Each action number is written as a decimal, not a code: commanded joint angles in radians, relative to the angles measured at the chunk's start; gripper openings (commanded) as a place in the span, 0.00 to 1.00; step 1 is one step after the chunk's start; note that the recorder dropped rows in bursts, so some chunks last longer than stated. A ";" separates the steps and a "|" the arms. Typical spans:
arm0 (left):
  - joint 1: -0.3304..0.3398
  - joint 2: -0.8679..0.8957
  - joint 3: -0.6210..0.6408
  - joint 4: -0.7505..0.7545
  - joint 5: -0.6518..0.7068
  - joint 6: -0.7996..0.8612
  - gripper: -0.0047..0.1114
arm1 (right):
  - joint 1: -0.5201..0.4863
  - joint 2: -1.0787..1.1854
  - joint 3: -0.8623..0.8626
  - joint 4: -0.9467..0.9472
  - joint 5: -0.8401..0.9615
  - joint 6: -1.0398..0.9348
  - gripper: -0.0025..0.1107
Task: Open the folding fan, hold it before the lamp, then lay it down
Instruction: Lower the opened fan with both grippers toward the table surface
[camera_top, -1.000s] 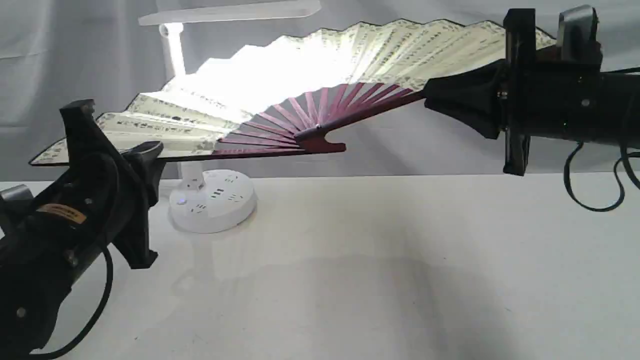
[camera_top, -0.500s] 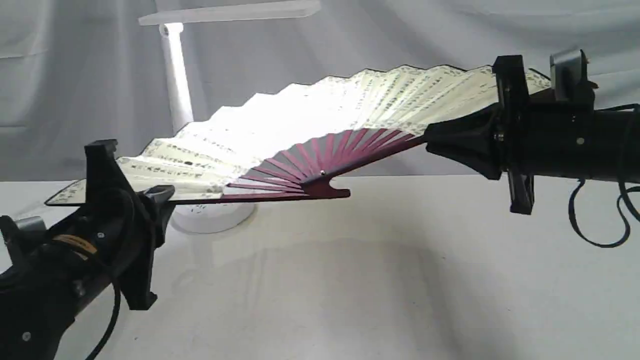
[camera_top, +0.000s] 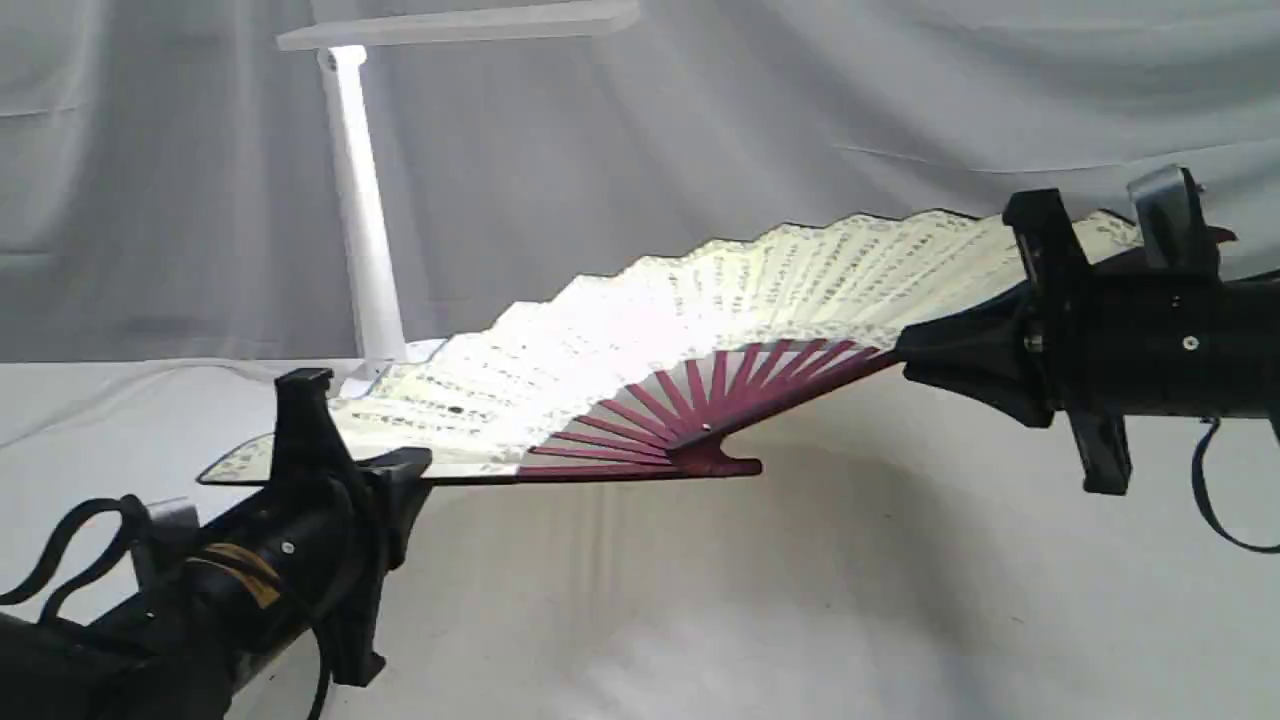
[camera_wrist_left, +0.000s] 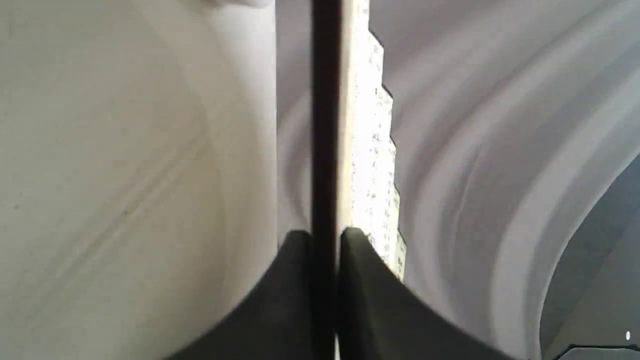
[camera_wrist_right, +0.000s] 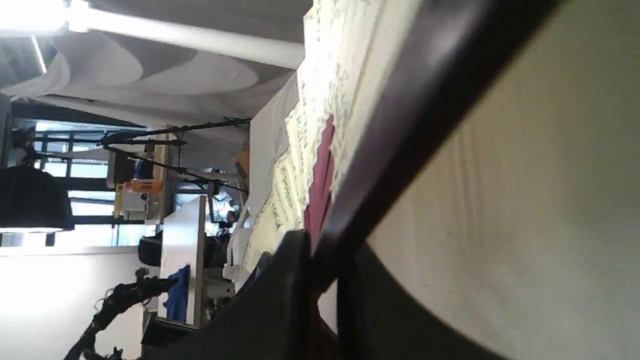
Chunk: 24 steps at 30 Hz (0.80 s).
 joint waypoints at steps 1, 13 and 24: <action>0.024 0.050 -0.036 0.055 -0.005 -0.046 0.04 | -0.063 -0.007 0.038 -0.014 -0.120 -0.042 0.02; 0.008 0.176 -0.230 0.240 0.005 -0.083 0.05 | -0.201 -0.007 0.101 -0.027 -0.132 -0.098 0.02; 0.008 0.256 -0.332 0.351 0.012 -0.085 0.28 | -0.207 -0.007 0.101 -0.031 -0.192 -0.108 0.02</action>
